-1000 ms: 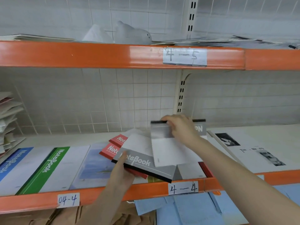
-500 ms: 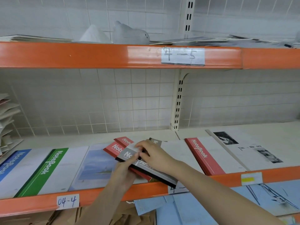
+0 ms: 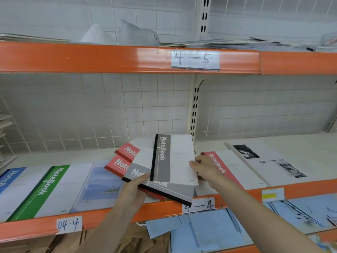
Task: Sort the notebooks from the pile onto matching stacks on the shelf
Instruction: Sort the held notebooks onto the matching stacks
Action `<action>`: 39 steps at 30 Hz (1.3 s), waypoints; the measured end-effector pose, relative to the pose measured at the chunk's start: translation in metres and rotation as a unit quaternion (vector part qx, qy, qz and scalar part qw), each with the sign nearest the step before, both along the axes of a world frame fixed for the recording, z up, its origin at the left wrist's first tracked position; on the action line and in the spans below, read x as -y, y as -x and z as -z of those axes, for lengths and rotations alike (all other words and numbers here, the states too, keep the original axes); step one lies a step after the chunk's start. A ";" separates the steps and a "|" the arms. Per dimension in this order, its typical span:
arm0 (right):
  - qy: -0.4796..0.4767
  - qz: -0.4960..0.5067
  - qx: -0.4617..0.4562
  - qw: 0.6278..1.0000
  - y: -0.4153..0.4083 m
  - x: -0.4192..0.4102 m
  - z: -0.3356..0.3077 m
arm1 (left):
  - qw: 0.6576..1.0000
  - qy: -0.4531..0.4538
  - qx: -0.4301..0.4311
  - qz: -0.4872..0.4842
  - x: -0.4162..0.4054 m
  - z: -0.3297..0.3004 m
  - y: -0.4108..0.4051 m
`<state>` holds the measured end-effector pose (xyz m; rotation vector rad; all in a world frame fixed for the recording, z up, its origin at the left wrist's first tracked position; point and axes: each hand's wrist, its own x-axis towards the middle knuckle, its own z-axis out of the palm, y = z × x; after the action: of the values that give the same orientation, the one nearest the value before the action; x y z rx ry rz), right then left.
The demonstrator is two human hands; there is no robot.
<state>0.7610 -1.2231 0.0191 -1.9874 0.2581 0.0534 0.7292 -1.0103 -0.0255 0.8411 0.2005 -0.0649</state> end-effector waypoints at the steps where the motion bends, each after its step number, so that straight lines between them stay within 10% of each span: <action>1: 0.026 0.024 0.016 0.999 -0.003 0.004 0.001 | 1.000 0.002 -0.001 -0.008 0.001 -0.001 0.001; 14: 0.286 0.037 0.052 0.956 -0.006 0.051 0.013 | 0.990 -0.009 0.085 -0.108 -0.037 -0.039 -0.004; 20: 0.483 -0.010 0.007 0.876 0.003 0.033 0.004 | 0.992 -0.018 0.055 -0.109 -0.032 -0.018 -0.004; 27: 0.438 -0.212 0.092 0.869 0.000 0.012 0.029 | 0.993 0.000 0.032 -0.118 -0.026 -0.001 0.004; 39: 0.408 -0.214 0.087 0.883 0.008 0.005 0.053 | 0.993 0.026 0.020 -0.112 -0.026 -0.003 0.007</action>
<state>0.7534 -1.2285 -0.0338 -2.8402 -0.3475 0.0532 0.7221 -0.9841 -0.0228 0.7634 0.2529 0.1566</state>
